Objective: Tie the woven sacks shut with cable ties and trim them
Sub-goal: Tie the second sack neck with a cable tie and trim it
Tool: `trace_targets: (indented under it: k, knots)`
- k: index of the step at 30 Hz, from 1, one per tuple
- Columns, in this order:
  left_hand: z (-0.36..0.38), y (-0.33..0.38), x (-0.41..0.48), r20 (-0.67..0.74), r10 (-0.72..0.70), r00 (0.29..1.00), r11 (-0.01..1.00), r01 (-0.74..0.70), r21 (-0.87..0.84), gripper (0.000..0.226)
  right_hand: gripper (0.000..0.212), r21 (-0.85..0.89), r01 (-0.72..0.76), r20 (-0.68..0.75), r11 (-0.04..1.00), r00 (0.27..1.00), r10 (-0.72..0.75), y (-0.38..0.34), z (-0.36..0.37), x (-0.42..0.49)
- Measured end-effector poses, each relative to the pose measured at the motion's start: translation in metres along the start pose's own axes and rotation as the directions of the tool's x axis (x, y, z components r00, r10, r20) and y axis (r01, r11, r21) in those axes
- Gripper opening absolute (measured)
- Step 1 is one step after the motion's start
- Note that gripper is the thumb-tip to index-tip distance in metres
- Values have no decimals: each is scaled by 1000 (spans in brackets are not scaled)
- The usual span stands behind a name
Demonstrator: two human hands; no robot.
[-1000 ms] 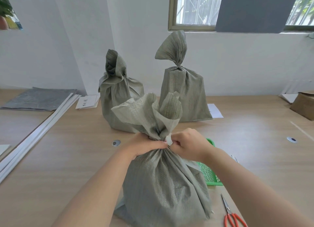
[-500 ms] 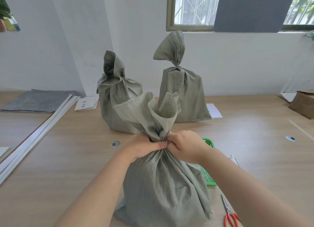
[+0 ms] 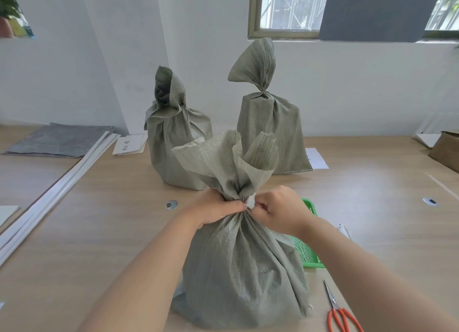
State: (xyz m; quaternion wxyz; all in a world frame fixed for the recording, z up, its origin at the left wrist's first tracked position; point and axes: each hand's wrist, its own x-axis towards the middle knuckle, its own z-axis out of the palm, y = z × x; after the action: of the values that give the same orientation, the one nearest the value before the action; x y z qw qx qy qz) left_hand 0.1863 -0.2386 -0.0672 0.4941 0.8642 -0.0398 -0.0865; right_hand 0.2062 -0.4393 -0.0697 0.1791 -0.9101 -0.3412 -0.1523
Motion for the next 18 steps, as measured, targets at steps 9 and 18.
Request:
trace_targets:
  k: [9, 18]
  knots:
    - [3, 5, 3, -22, -58, 998, 998, 59, 27, 22, 21, 252, -85, 5, 964, 996, 87, 6, 10, -15]
    - [5, 17, 12, -20, -69, 997, 997, 70, 41, 15, 34, 511, -344, 30, 788, 923, 383, 39, 34, -59]
